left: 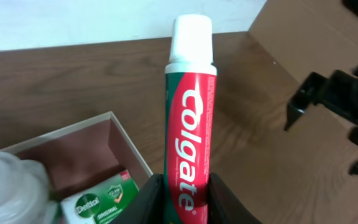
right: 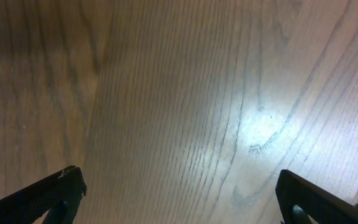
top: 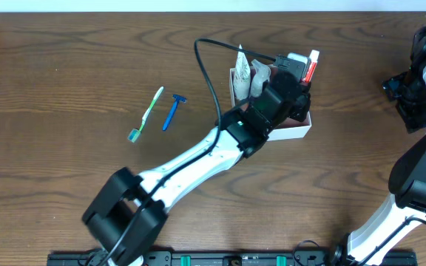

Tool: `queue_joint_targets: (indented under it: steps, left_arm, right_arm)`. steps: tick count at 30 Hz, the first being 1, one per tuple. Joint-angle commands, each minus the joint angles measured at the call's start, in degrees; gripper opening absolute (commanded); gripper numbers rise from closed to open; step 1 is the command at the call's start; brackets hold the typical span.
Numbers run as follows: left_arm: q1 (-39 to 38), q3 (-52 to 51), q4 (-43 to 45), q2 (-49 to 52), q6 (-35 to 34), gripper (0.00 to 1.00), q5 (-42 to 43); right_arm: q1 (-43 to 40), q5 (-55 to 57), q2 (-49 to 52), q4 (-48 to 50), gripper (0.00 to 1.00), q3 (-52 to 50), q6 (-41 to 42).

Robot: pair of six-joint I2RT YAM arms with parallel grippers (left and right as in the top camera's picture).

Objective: Pack container
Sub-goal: 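Carry the Colgate tube over the box and release it inside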

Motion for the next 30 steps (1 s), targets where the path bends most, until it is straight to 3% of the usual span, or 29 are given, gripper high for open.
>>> queue_joint_targets:
  steps: [1, 10, 18, 20, 30]
  left_arm:
    - [0.09, 0.57, 2.01, 2.75, -1.77, 0.23, -4.33]
    - [0.11, 0.57, 2.99, 7.69, -1.77, 0.24, -10.86]
    - [0.13, 0.57, 3.19, 9.49, -1.77, 0.25, -10.99]
    - [0.13, 0.57, 3.5, 9.49, -1.77, 0.38, -10.99]
    - [0.13, 0.57, 4.5, 9.14, -1.73, 0.53, -9.86]
  right_arm:
    - [-0.17, 0.81, 0.31, -0.04, 0.99, 0.11, 0.74]
    - [-0.17, 0.81, 0.31, -0.02, 0.99, 0.11, 0.74]
    - [-0.15, 0.83, 0.31, -0.02, 0.99, 0.11, 0.74]
    - [-0.17, 0.83, 0.31, -0.04, 0.99, 0.11, 0.76]
    - [-0.15, 0.81, 0.31, -0.02, 0.99, 0.11, 0.74]
